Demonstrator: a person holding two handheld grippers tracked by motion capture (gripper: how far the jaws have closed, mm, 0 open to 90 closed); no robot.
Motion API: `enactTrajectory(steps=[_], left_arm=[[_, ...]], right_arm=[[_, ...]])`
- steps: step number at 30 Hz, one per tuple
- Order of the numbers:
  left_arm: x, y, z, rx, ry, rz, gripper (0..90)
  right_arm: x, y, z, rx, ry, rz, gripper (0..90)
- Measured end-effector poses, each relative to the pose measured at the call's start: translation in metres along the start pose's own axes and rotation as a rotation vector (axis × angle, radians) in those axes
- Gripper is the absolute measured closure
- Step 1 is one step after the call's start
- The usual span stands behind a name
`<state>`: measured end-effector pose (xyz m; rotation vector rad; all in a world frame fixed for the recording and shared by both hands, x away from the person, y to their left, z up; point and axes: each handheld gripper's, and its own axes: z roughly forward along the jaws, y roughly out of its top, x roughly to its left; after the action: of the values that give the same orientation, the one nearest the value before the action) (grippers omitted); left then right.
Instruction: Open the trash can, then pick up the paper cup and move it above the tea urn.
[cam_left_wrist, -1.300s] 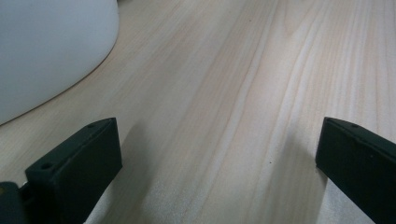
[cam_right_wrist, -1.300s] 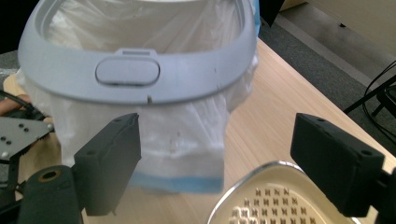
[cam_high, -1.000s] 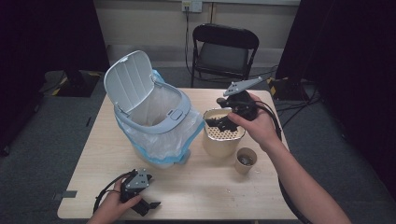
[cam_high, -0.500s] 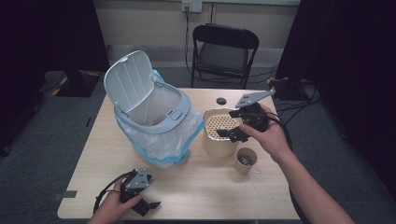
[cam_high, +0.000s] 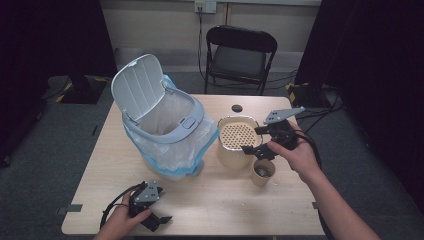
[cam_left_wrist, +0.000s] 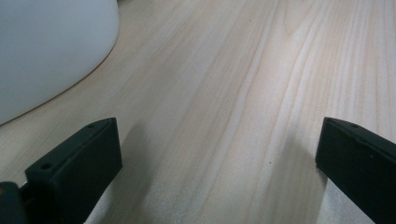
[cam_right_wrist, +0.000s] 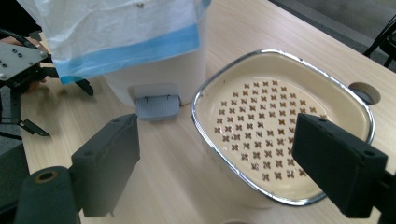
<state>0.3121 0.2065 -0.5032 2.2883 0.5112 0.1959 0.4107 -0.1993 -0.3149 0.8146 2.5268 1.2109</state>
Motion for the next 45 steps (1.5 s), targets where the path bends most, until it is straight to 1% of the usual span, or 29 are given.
enactTrajectory(steps=[3, 4, 8, 10, 13, 15, 16, 17, 19, 25, 30, 33, 36, 40, 42, 45], left_arm=[[0.000, 0.000, 0.000, -0.003, 0.000, -0.005, 0.0], [0.000, 0.000, 0.000, 0.000, 0.000, 0.000, 0.0], [0.000, 0.000, 0.000, -0.004, 0.000, -0.005, 0.0], [0.000, 0.000, 0.000, -0.001, 0.000, -0.001, 0.0], [0.000, 0.000, 0.000, 0.000, 0.000, -0.001, 0.0], [0.000, 0.000, 0.000, -0.003, 0.000, -0.004, 0.0], [0.000, 0.000, 0.000, 0.000, 0.000, 0.000, 0.0], [0.000, 0.000, 0.000, -0.003, 0.001, -0.005, 0.0], [0.000, 0.000, 0.000, 0.000, 0.000, 0.000, 0.0], [0.000, 0.000, 0.000, -0.003, 0.000, -0.004, 0.0], [0.000, 0.000, 0.000, 0.002, 0.000, 0.003, 0.0], [0.000, 0.000, 0.000, -0.001, 0.001, -0.001, 0.0], [0.000, 0.000, 0.000, 0.000, 0.001, 0.000, 0.0], [0.000, 0.000, 0.000, 0.003, 0.000, 0.004, 0.0], [0.000, 0.000, 0.000, -0.001, 0.000, -0.001, 0.0], [0.000, 0.000, 0.000, -0.001, 0.001, 0.000, 0.0]], right_arm=[[-0.002, -0.006, -0.001, -0.002, -0.004, 0.010, 14.7], [-0.002, -0.009, -0.002, -0.001, -0.003, 0.015, 14.7], [-0.004, -0.016, -0.005, 0.002, -0.007, 0.022, 14.8], [-0.004, -0.020, -0.006, 0.001, -0.008, 0.027, 14.8], [-0.004, -0.024, -0.008, 0.002, -0.004, 0.030, 14.8], [-0.004, -0.027, -0.008, 0.009, -0.009, 0.023, 14.8], [-0.004, -0.029, -0.008, 0.011, -0.011, 0.021, 14.8], [-0.003, -0.030, -0.008, 0.007, -0.006, 0.020, 14.8], [-0.002, -0.034, -0.009, 0.001, -0.001, 0.019, 14.7], [0.000, -0.050, -0.012, 0.007, -0.001, 0.020, 14.6], [0.001, -0.064, -0.017, 0.008, -0.005, 0.027, 14.6], [0.000, -0.070, -0.020, 0.004, -0.011, 0.031, 14.5], [-0.001, -0.076, -0.023, -0.004, -0.013, 0.045, 14.5], [-0.002, -0.084, -0.025, -0.009, -0.013, 0.054, 14.5], [-0.002, -0.088, -0.026, -0.014, -0.010, 0.057, 14.5], [-0.001, -0.096, -0.028, -0.008, -0.022, 0.056, 14.5]])
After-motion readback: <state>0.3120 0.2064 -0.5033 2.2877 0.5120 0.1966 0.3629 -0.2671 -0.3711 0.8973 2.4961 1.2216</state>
